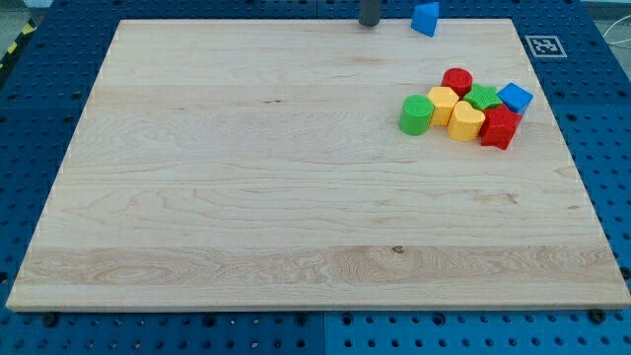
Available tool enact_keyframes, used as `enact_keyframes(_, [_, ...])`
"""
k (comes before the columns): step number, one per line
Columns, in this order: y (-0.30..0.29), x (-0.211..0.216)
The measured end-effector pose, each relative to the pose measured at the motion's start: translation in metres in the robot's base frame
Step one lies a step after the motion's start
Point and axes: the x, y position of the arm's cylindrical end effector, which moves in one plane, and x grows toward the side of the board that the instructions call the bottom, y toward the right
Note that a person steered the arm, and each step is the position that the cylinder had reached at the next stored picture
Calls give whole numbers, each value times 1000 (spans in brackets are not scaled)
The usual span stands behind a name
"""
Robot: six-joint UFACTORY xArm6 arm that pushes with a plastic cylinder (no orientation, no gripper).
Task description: Move the blue triangle to the top right
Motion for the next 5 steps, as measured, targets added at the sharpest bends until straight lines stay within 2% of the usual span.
enact_keyframes(2, [46, -2])
enact_keyframes(4, [130, -1])
enact_keyframes(5, [151, -2])
